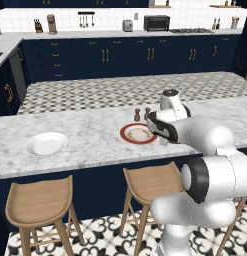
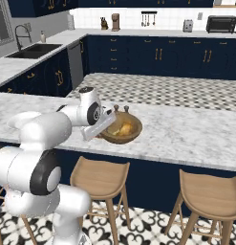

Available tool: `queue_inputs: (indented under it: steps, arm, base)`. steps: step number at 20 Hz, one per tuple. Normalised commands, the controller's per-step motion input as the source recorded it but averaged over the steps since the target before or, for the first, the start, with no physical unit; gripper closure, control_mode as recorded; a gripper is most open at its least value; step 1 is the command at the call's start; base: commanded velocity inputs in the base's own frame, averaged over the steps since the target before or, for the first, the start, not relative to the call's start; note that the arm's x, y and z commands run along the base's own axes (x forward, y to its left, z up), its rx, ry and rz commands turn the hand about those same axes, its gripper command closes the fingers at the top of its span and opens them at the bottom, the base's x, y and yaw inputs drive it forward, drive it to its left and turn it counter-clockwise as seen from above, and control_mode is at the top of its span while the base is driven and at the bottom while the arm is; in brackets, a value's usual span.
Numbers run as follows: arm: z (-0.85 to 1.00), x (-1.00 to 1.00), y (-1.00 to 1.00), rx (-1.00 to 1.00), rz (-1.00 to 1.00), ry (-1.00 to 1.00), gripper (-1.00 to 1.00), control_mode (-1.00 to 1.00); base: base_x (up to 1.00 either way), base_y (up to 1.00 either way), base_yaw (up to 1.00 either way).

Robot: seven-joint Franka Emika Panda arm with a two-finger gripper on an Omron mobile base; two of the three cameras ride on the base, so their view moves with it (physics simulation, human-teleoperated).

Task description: Pick the chicken drumstick and lemon wedge from their plates and place them in the bowl. Then put the bowl in the fridge.

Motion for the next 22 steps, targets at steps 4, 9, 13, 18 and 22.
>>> queue_inputs:
  steps: [4, 9, 13, 18, 22]
  arm:
    - [0.23, -1.00, 0.92, 0.00, 0.10, 0.02, 1.00, -1.00]
    - [0.07, -1.00, 0.84, 0.00, 0.05, 0.05, 1.00, -1.00]
    - [0.00, -0.61, 0.65, 0.00, 0.01, 0.07, 1.00, -1.00]
    - [0.00, -0.05, 0.05, 0.00, 0.01, -0.01, 1.00, -1.00]
    - [0.00, -0.17, 0.08, 0.00, 0.00, 0.00, 1.00, -1.00]
  base:
    - [0.00, 0.00, 0.00]
    - [0.00, 0.00, 0.00]
    - [0.00, 0.00, 0.00]
    - [0.00, 0.00, 0.00]
    - [0.00, 0.00, 0.00]
